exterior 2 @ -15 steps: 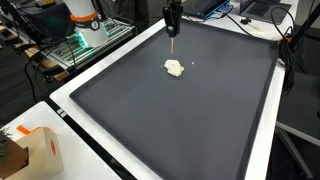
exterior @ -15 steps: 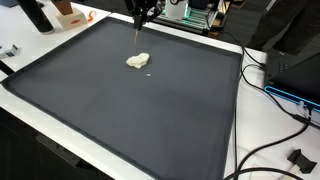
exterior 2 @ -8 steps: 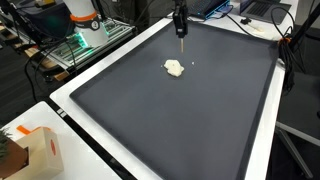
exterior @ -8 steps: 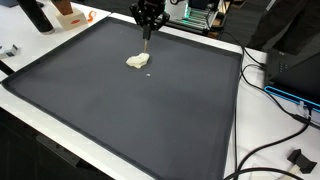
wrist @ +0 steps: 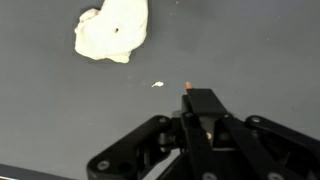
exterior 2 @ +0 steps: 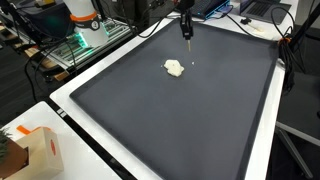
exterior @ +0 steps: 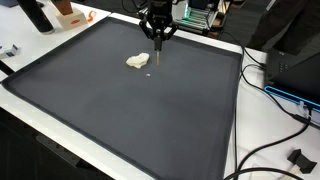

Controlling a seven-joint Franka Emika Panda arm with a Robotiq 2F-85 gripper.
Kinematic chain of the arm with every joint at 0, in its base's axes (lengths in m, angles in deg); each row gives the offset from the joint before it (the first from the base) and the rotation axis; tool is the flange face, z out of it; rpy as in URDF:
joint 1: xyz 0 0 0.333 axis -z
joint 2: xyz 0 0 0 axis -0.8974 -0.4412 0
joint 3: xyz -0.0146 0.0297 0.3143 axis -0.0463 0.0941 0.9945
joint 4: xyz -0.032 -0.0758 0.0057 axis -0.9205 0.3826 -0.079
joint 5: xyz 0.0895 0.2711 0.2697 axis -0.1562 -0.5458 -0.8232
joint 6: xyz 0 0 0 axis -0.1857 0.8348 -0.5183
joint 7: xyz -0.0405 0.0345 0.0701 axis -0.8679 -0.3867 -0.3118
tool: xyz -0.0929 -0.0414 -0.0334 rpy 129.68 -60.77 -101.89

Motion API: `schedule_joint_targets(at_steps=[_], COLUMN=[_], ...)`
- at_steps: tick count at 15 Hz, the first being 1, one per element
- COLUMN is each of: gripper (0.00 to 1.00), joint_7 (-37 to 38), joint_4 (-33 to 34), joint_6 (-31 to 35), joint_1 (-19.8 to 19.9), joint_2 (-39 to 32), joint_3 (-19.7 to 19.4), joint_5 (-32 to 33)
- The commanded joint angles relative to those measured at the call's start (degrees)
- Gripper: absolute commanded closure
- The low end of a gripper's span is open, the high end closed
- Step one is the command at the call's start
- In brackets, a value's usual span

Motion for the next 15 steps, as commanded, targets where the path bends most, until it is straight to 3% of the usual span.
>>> schedule_joint_targets(at_steps=[1, 10, 15], gripper=[0.97, 0.97, 0.97], joint_7=[-1.50, -1.49, -1.49], joint_4=[-0.99, -0.95, 0.55], joint_6=[-1.35, 0.53, 2.95], joint_1=[4.86, 13.71, 15.24], joint_2=[-4.21, -16.54, -19.57], joint_3=[5.25, 17.67, 18.28], joint_5=[3.65, 12.68, 11.81])
